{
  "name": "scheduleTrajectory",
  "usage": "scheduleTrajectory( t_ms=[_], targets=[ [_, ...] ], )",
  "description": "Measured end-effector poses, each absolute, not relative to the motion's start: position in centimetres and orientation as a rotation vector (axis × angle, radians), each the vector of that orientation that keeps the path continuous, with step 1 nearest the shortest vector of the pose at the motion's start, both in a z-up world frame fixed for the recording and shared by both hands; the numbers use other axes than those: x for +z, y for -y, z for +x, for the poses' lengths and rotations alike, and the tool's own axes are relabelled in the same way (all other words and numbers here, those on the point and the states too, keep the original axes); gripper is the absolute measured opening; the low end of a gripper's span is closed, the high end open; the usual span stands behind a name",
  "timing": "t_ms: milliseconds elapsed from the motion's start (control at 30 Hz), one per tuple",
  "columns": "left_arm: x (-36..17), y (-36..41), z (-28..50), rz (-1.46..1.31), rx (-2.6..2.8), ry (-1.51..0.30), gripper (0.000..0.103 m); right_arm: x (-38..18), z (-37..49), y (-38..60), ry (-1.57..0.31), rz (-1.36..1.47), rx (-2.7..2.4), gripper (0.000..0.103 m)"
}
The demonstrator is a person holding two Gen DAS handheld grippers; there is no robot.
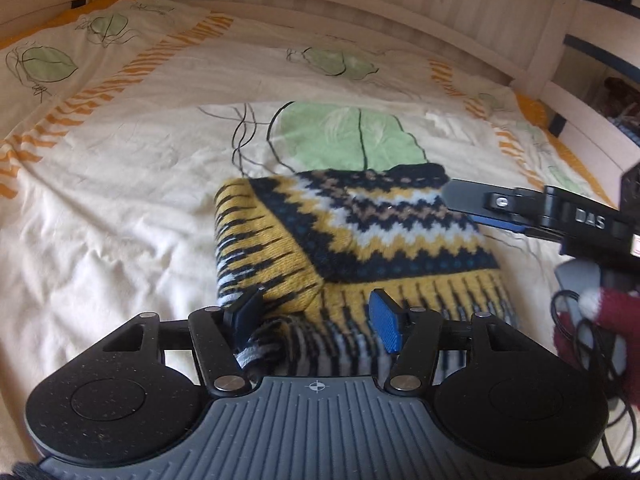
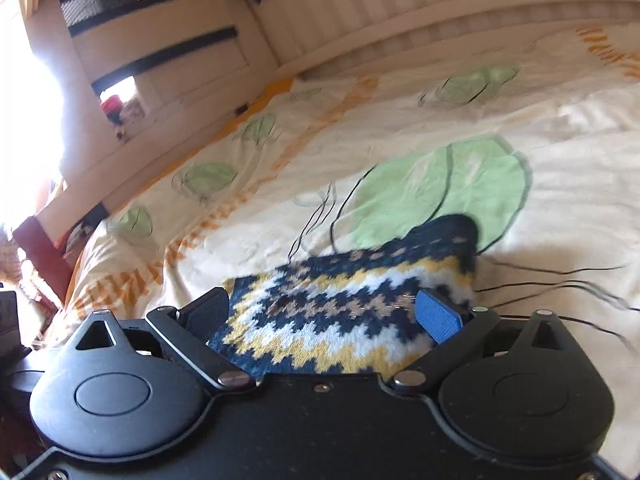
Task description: Fold small clothes
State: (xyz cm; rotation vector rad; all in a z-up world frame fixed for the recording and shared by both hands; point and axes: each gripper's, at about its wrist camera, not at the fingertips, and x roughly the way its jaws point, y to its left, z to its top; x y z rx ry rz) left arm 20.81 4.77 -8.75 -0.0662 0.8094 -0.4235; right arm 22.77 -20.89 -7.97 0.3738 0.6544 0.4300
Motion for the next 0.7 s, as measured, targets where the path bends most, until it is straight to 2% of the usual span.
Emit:
scheduleTrajectory(
  t_ms=[100, 167, 467, 700],
  targets=[
    [-9.5, -5.2, 21.4, -0.057, -0.396, -0.844, 0.06, -10.3, 24.8, 20.5, -0.742, 0.384, 0.424, 0.102],
    [-10.0, -5.7, 21.7, -0.084, -0.392, -0.87, 0.066, -10.2, 24.8, 20.3, -0.736, 0.375, 0.426, 0.102],
    [-9.3, -8.1, 20.8, -0.228, -0.416, -0.898, 0.067, -7.3, 20.6, 23.1, -0.652, 0.44, 0.397, 0.103],
    [-9.7, -9.0, 19.2, -0.304, -0.456, -0.977, 0.071, -8.9, 17.9, 25.8, -0.709, 0.556, 0.356, 0.103]
  ],
)
